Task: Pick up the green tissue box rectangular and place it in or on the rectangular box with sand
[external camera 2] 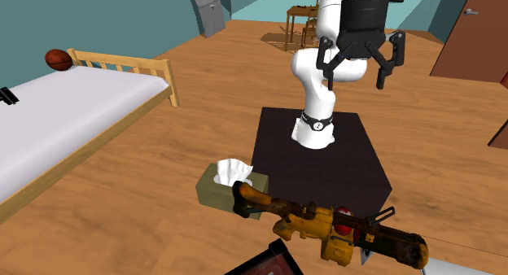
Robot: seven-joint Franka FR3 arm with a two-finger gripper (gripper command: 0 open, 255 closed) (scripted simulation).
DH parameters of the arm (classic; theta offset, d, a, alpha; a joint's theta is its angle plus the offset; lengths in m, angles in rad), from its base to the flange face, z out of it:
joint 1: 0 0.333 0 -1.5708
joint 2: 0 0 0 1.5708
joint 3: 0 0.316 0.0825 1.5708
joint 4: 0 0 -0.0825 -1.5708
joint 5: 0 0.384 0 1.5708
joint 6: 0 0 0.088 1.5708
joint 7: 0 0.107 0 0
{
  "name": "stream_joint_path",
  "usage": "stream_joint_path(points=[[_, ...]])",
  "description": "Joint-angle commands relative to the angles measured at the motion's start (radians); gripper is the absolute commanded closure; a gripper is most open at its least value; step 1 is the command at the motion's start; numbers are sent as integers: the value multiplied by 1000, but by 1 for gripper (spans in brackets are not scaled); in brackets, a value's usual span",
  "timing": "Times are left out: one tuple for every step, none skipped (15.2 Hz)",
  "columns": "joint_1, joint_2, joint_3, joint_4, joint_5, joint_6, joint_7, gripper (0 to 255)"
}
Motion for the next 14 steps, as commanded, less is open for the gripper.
stream_joint_path(points=[[-25, 16, -31, -38, 1, 64, -2, 0], [-38, 23, -46, -55, 1, 92, -4, 0], [-50, 30, -62, -71, 2, 121, -7, 0], [-62, 39, -79, -87, 3, 150, -10, 0], [-74, 49, -95, -102, 5, 179, -13, 0], [-86, 60, -112, -116, 7, 208, -16, 0], [-97, 72, -128, -130, 10, 237, -20, 0], [-108, 85, -146, -143, 13, 267, -25, 0], [-118, 99, -163, -155, 17, 297, -30, 0], [-128, 114, -181, -167, 22, 327, -36, 0], [-137, 131, -199, -178, 28, 357, -42, 0], [-145, 148, -217, -188, 36, 387, -50, 0], [-152, 166, -237, -197, 44, 417, -58, 0], [-158, 186, -256, -206, 53, 447, -67, 0]])
